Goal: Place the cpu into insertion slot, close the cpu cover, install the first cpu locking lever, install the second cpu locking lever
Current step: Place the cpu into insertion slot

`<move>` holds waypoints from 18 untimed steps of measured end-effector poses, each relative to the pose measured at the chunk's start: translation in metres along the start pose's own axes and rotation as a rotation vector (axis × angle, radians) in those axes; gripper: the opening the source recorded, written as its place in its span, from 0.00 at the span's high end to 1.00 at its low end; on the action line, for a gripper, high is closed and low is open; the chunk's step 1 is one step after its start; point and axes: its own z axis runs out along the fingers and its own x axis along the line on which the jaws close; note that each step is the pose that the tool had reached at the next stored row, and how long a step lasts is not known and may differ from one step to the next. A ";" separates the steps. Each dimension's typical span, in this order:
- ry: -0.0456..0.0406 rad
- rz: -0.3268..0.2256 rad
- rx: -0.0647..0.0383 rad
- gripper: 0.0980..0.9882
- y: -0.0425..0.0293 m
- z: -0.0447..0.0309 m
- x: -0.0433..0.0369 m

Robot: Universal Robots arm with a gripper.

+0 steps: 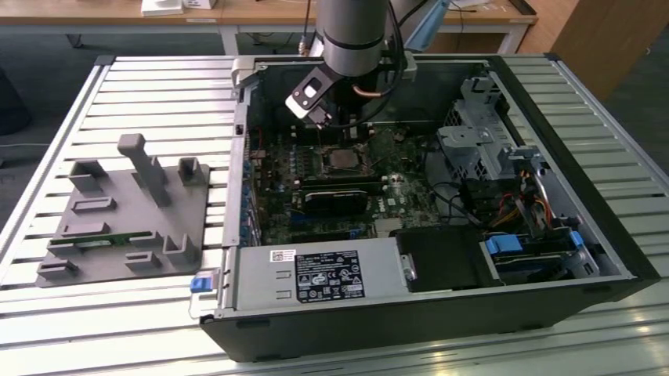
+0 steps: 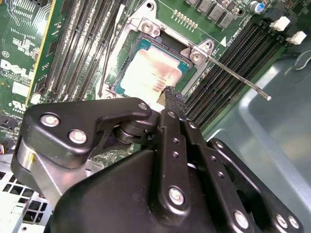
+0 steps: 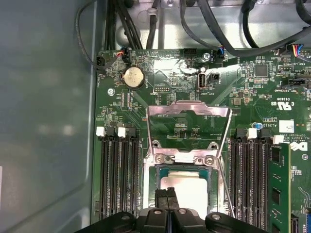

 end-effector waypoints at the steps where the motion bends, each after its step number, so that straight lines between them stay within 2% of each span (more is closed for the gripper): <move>1: 0.0000 0.000 0.000 0.98 0.0000 -0.0001 -0.0002; 11: 0.0002 0.000 0.000 0.98 0.0000 -0.0005 -0.0059; 18: 0.0034 0.000 0.000 0.98 0.0003 -0.0043 -0.0056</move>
